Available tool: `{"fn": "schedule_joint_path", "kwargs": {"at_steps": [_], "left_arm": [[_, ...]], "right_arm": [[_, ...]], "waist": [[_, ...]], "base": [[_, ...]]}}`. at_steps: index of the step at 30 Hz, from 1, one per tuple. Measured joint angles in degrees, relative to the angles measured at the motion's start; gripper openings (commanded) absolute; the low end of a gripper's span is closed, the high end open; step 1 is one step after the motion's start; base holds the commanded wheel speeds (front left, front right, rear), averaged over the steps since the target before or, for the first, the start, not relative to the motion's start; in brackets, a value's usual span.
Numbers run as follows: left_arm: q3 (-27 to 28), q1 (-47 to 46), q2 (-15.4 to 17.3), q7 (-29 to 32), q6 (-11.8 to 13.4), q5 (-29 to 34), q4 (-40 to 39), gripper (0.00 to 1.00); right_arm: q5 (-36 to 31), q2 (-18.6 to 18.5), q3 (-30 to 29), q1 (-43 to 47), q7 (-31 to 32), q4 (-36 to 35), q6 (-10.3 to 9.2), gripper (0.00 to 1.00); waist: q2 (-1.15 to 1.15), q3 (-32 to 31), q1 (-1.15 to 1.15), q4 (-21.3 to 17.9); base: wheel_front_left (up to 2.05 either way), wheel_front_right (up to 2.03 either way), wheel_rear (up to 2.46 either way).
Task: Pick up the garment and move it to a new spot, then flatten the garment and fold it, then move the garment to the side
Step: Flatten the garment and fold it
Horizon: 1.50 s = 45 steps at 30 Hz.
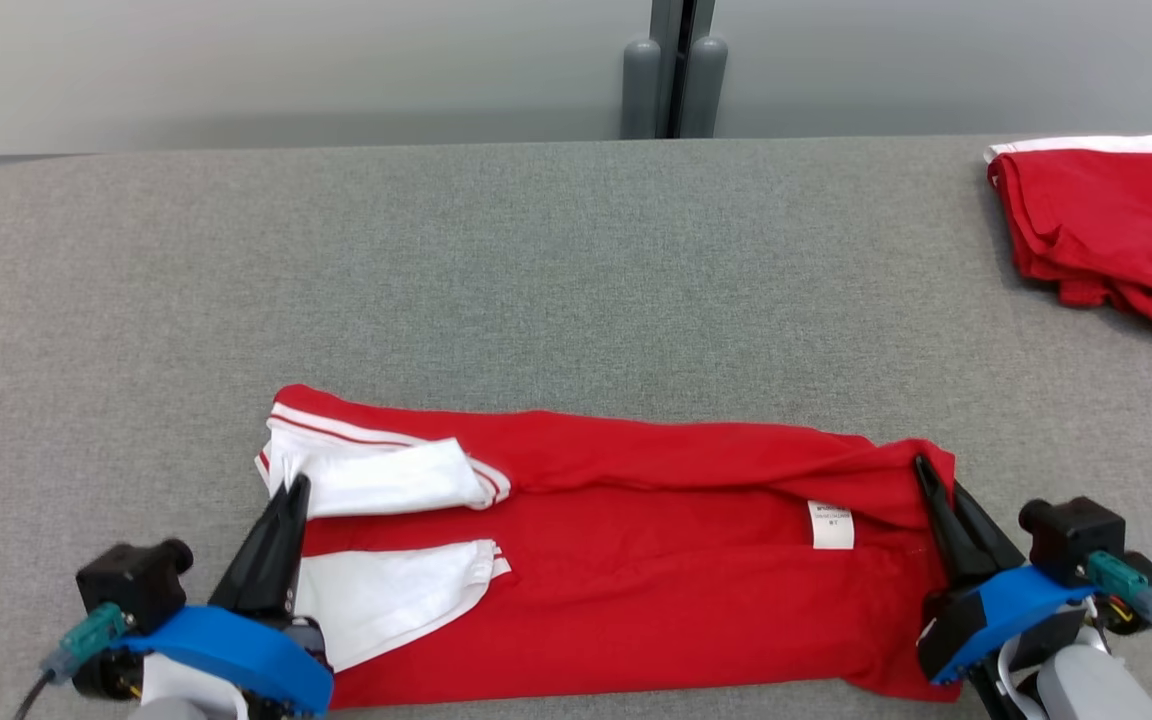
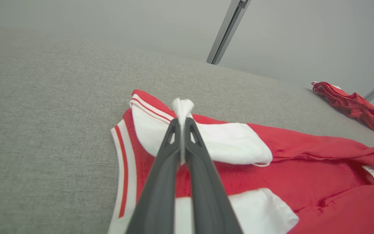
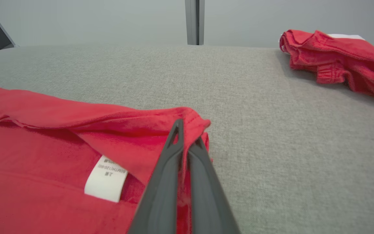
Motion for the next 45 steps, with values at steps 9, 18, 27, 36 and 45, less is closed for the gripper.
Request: {"fn": "schedule_joint_path", "kwargs": {"at_steps": [9,18,27,36,45], "left_arm": [[7.60,5.61,-4.85,0.01,0.36,5.98,-0.12,1.00],[25.03,10.36,-12.66,0.00,-0.02,22.50,-8.76,1.00],[35.06,13.72,-20.71,0.00,-2.52,36.67,-11.47,1.00],[38.31,13.82,-23.32,0.00,-3.07,42.28,-11.17,1.00],[39.06,13.60,-24.38,0.00,-3.23,44.62,-8.10,1.00]], "right_arm": [[-0.96,0.69,-4.33,6.20,-0.24,-7.24,-0.01,1.00],[0.71,2.42,-7.53,7.55,-0.27,-11.91,-0.01,1.00],[0.00,4.99,-9.42,2.98,2.75,-0.98,-0.01,1.00],[0.77,7.32,-10.98,0.80,5.06,8.66,-0.01,1.00],[2.16,8.38,-7.59,-0.48,5.30,13.37,-0.10,1.00]], "waist": [[0.00,-2.14,0.00,-0.05],[0.00,-3.55,0.00,-0.06],[0.00,-4.19,0.00,0.90],[0.01,-3.17,0.01,0.94],[0.00,-2.52,0.00,1.27]], "base": [[0.00,0.00,0.00],[0.00,0.00,0.00],[0.00,0.00,0.00],[0.00,0.00,0.00],[0.00,0.00,0.00]]}}
